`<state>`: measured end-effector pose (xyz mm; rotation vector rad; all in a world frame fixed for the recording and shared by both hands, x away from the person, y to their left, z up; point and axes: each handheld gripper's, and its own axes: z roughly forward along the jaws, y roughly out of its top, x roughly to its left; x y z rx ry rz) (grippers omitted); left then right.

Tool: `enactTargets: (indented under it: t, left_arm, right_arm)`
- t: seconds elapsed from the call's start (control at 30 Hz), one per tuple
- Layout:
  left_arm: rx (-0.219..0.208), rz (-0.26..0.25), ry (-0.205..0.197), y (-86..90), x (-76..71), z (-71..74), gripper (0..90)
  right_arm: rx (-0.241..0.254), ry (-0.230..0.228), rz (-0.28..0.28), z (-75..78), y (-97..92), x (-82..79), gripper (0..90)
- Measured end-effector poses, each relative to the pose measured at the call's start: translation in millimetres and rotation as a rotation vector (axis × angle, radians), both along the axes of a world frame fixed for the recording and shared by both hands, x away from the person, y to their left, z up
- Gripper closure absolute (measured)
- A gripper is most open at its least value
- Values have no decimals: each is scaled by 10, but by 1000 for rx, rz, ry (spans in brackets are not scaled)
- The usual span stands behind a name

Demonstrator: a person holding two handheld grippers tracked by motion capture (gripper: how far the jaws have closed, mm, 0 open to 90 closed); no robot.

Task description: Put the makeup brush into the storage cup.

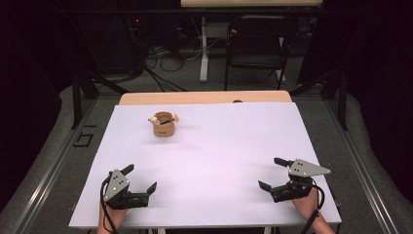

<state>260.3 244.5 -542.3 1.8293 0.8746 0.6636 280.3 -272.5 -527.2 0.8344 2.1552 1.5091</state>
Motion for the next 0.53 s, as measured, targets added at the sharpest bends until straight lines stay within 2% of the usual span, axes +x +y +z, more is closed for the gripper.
enactTargets:
  t: [0.17,0.4,0.53]
  left_arm:
    - [-12,-1,14,10,37,-33,0]
    - [-23,4,14,19,43,-40,1]
    - [-10,15,28,35,50,-44,1]
  right_arm:
    - [-32,35,17,-98,2,-66,0]
    - [-20,21,6,-84,-15,-33,0]
    - [-26,19,1,-74,-38,-34,0]
